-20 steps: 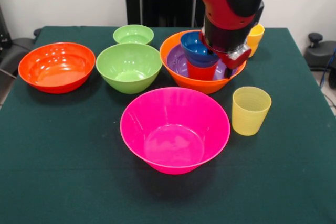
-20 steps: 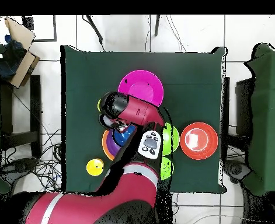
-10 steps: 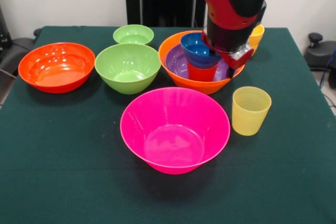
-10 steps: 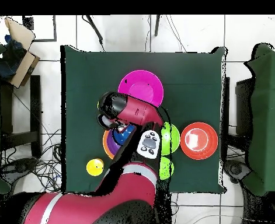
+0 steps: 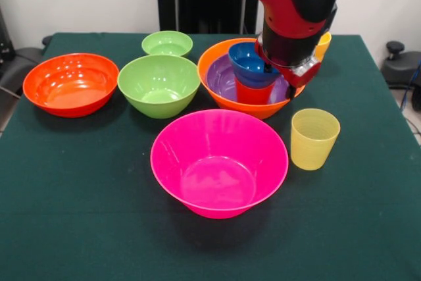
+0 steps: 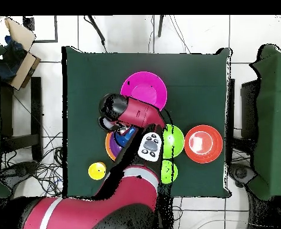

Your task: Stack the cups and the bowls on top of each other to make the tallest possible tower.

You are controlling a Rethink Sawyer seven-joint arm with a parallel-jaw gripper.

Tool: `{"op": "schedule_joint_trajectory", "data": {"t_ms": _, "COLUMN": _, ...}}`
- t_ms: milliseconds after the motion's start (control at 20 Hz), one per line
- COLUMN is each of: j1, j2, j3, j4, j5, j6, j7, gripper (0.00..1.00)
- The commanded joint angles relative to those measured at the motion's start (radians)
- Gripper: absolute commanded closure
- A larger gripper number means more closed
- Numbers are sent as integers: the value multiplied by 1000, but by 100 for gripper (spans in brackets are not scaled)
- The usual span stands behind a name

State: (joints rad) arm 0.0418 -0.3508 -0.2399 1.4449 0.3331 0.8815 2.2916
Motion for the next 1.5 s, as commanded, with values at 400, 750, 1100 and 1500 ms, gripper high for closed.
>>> {"op": "schedule_joint_trajectory", "data": {"t_ms": 400, "j1": -6, "j2": 59, "j3": 80, "j4": -18, "j5": -86, "j6": -17, "j7": 6, "gripper": 0}}
{"op": "schedule_joint_trajectory", "data": {"t_ms": 750, "j1": -15, "j2": 3, "j3": 84, "j4": 42, "j5": -95, "j6": 5, "j7": -14, "gripper": 0}}
{"op": "schedule_joint_trajectory", "data": {"t_ms": 1100, "j1": -30, "j2": -12, "j3": 97, "j4": 52, "j5": -100, "j6": 11, "j7": -24, "gripper": 0}}
{"op": "schedule_joint_trajectory", "data": {"t_ms": 1500, "j1": -39, "j2": -37, "j3": 107, "j4": 70, "j5": -100, "j6": 23, "j7": -39, "gripper": 0}}
